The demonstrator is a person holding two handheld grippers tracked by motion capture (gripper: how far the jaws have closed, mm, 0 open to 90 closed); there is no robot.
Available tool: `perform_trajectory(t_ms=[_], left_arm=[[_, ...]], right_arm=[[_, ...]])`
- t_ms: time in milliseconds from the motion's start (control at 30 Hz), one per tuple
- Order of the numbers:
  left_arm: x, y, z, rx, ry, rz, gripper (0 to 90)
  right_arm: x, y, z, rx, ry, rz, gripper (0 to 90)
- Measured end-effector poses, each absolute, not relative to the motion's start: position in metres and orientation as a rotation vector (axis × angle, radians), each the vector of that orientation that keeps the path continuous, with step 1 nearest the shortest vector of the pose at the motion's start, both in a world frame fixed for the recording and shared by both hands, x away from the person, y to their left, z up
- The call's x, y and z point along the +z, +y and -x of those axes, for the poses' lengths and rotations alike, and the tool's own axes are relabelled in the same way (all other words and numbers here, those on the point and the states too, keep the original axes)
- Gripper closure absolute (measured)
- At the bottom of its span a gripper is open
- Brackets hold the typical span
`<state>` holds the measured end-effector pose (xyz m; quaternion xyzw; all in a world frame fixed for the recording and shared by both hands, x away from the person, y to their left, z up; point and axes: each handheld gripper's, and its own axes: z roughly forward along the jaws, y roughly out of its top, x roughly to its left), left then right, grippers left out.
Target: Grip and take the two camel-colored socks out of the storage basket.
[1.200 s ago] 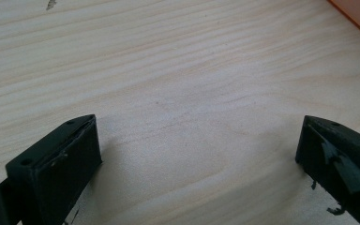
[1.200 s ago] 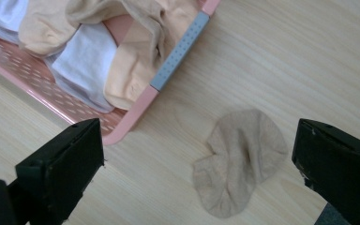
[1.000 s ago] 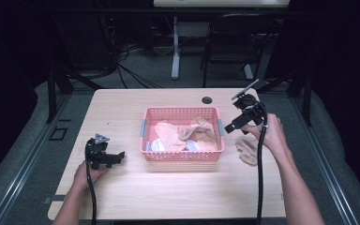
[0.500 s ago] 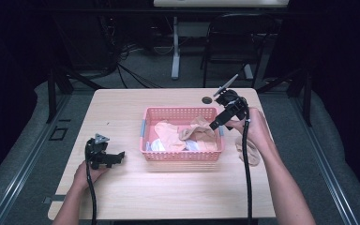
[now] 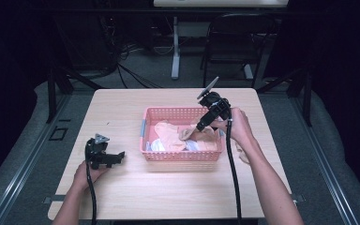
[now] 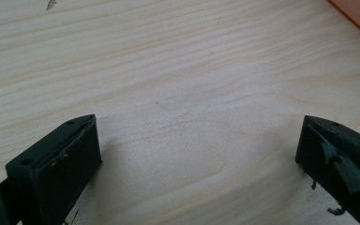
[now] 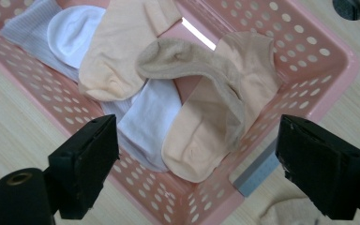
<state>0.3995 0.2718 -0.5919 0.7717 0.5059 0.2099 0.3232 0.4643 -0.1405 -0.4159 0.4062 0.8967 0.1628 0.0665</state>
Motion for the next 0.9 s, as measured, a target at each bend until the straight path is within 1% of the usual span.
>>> perform_trajectory(t_ms=[167, 333, 533, 733, 767, 867, 900], left_arm=[[-0.592, 0.272, -0.4, 0.551, 1.328, -2.025, 0.0], [-0.592, 0.272, -0.4, 0.551, 1.328, -2.025, 0.0], [-0.592, 0.272, -0.4, 0.551, 1.328, -2.025, 0.0], [-0.592, 0.272, -0.4, 0.551, 1.328, -2.025, 0.0], [-0.592, 0.272, -0.399, 0.551, 1.328, -2.025, 0.0], [-0.592, 0.272, -0.4, 0.551, 1.328, -2.025, 0.0], [-0.592, 0.272, -0.4, 0.551, 1.328, -2.025, 0.0]], right_arm=[[-0.427, -0.133, -0.471, 0.483, 2.706, -1.241, 16.2], [-0.446, -0.128, -0.483, 0.446, 2.705, -1.271, 30.4], [-0.464, -0.128, -0.496, 0.399, 2.684, -1.313, 41.5], [-0.481, -0.129, -0.502, 0.4, 2.659, -1.372, 47.5], [-0.481, -0.129, -0.502, 0.4, 2.659, -1.372, 47.5], [-0.486, -0.132, -0.505, 0.336, 2.672, -1.374, 52.6], [-0.486, -0.132, -0.505, 0.336, 2.672, -1.374, 52.6]])
